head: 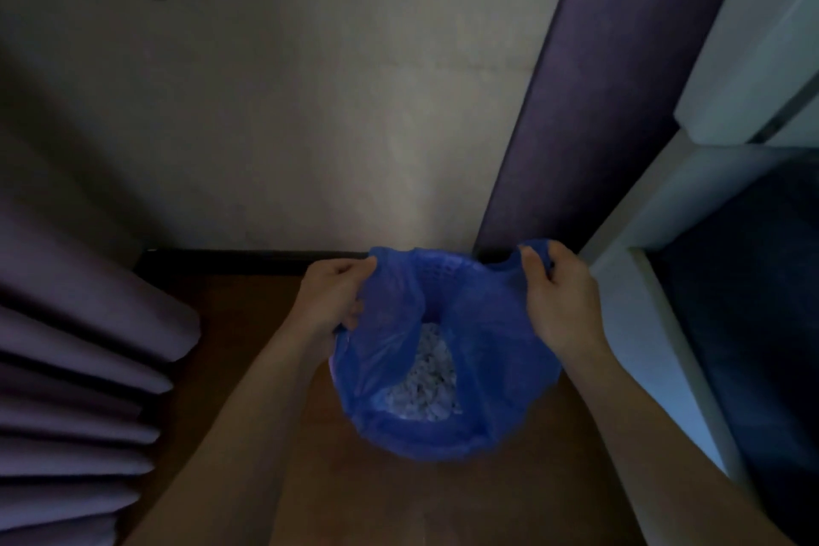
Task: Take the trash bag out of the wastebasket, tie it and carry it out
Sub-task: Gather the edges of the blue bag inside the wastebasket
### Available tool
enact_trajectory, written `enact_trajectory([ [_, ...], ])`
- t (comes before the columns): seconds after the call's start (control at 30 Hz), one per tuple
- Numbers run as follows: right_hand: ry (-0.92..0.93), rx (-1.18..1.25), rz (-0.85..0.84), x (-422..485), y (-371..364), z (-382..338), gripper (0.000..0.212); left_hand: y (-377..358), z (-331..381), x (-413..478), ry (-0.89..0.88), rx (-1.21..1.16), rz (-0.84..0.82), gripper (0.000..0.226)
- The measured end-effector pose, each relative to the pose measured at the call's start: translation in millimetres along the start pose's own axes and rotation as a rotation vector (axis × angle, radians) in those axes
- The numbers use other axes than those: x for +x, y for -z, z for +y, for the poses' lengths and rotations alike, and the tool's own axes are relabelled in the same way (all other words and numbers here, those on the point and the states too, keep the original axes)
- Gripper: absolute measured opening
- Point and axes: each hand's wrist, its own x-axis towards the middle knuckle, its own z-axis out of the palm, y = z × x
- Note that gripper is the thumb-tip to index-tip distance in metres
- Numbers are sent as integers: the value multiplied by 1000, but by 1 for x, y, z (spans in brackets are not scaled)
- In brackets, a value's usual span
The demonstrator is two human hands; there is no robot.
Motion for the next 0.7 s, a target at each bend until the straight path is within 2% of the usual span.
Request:
enact_trajectory([
  [0.1,98,-60,-48,-2,-1,-1,24,-6,-1,2,-130,294,71,35],
  [0.17,195,-35,-116,-5,-1,-2,24,-9,1,0,-244,265,67,29],
  [0.23,301,-15,-176,-8,0,-8,31,-12,9,-6,-353,214,8,21],
  [0.33,422,37,-287,-10,5,-18,31,-12,21,-16,-445,255,-175,14],
  [0.43,428,115,-431,-15,17,-27,30,-3,32,-27,-422,296,-297,4],
  [0.53,341,131,-586,-19,33,-28,34,14,36,-34,-407,404,-334,19],
  [0.6,306,60,-651,-22,45,-25,42,29,33,-37,-400,529,-340,23],
  [0.7,293,-105,-673,-30,60,-14,32,45,21,-45,-330,738,-301,23],
])
